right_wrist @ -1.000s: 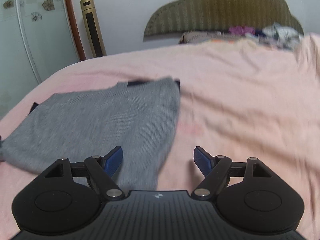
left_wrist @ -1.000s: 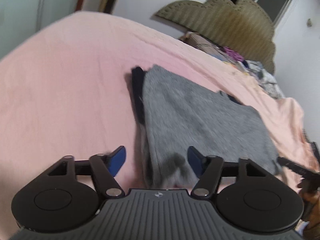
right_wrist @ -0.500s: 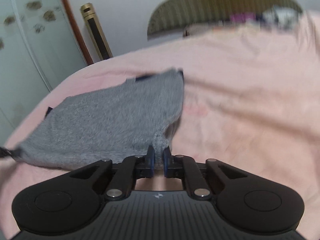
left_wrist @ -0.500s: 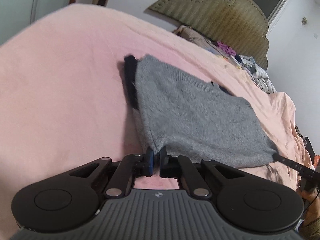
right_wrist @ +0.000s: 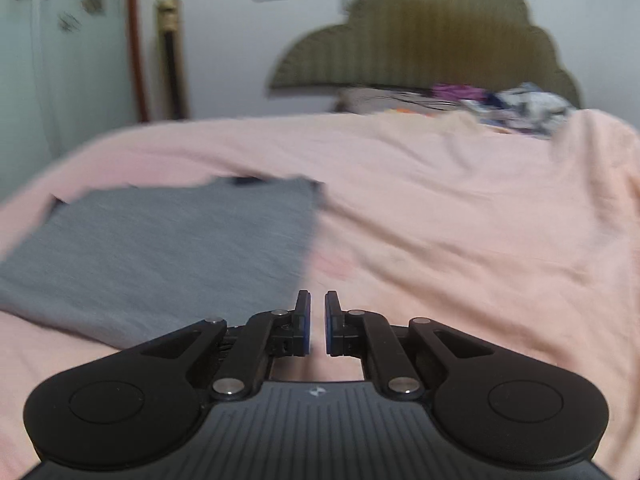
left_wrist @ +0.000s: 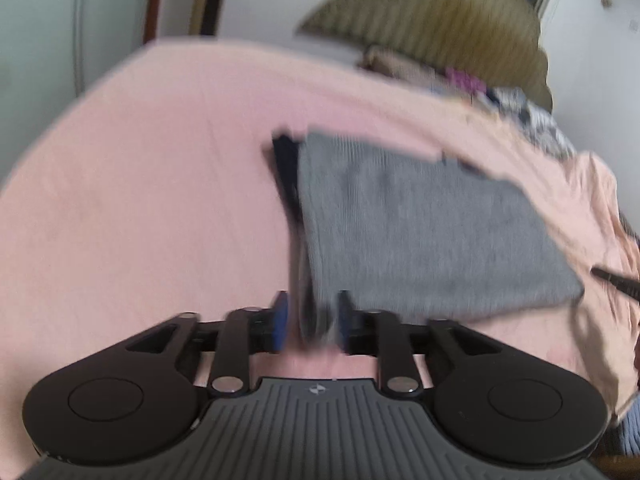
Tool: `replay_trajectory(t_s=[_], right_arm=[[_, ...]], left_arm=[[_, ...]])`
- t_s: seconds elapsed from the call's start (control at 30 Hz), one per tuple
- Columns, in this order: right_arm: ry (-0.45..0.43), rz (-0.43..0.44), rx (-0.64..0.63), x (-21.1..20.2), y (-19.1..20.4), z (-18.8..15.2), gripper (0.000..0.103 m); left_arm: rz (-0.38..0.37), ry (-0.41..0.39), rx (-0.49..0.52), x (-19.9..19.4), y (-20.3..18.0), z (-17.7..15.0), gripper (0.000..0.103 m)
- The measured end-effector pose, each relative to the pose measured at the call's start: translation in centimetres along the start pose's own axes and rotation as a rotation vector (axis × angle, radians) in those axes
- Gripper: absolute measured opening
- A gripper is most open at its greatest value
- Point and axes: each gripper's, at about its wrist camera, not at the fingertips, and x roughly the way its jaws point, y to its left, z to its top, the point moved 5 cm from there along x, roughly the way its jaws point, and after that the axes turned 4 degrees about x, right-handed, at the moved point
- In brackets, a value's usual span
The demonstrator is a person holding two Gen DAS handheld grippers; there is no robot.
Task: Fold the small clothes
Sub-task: 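Open both grippers and release the folded grey sweater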
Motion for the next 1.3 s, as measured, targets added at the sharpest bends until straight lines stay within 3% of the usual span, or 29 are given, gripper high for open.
replay_trajectory(t_s=[0.03,0.1,0.2,0.3,0.37,0.4,0.47,0.5,0.53,0.8,1.07,1.3], right_arm=[[0.015,0.036,-0.001,0.6,0.7,0.1,0.007],[0.058,0.065,-0.008,2.0,1.7,-0.4,0.007],[0.150,0.048,-0.077,3.9,2.8,-2.0,0.007],[0.125,0.026,-0.107,3.2,3.3,-2.2,0.008],[0.091,0.070,-0.070,2.6,3.6,-1.6,0.010],[0.090,0.090,-0.063,2.5,3.9,-1.3,0.015],[0.106,0.092,-0.076,3.1,4.1,-1.4,0.035],[0.118,0.075,-0.088,3.4,4.1,-1.6,0.051],[0.125,0.055,-0.100,3.8,4.0,-1.9,0.055],[0.072,0.104,-0.079,3.1,5.2,-1.2,0.056],[0.123,0.096,-0.145,4.4,6.4,-2.3,0.062],[0.085,0.132,-0.128,3.3,7.4,-1.6,0.063]], left_arm=[[0.014,-0.035,0.002,-0.4,-0.2,0.7,0.048],[0.032,-0.083,0.013,-0.6,-1.0,1.9,0.052],[0.033,-0.089,0.056,0.2,-3.2,2.8,0.056],[0.069,-0.063,0.138,2.4,-5.7,2.3,0.061],[0.092,-0.028,0.182,4.0,-6.7,1.3,0.061],[0.098,-0.009,0.195,4.8,-7.0,0.7,0.061],[0.117,0.023,0.210,5.8,-7.3,-0.7,0.061],[0.131,0.033,0.215,6.0,-7.2,-1.3,0.061],[0.144,0.040,0.218,6.1,-7.1,-1.8,0.061],[0.172,0.036,0.232,5.6,-7.5,-2.1,0.063],[0.187,0.034,0.232,5.3,-7.8,-2.1,0.069],[0.198,0.027,0.235,5.2,-7.9,-1.8,0.075]])
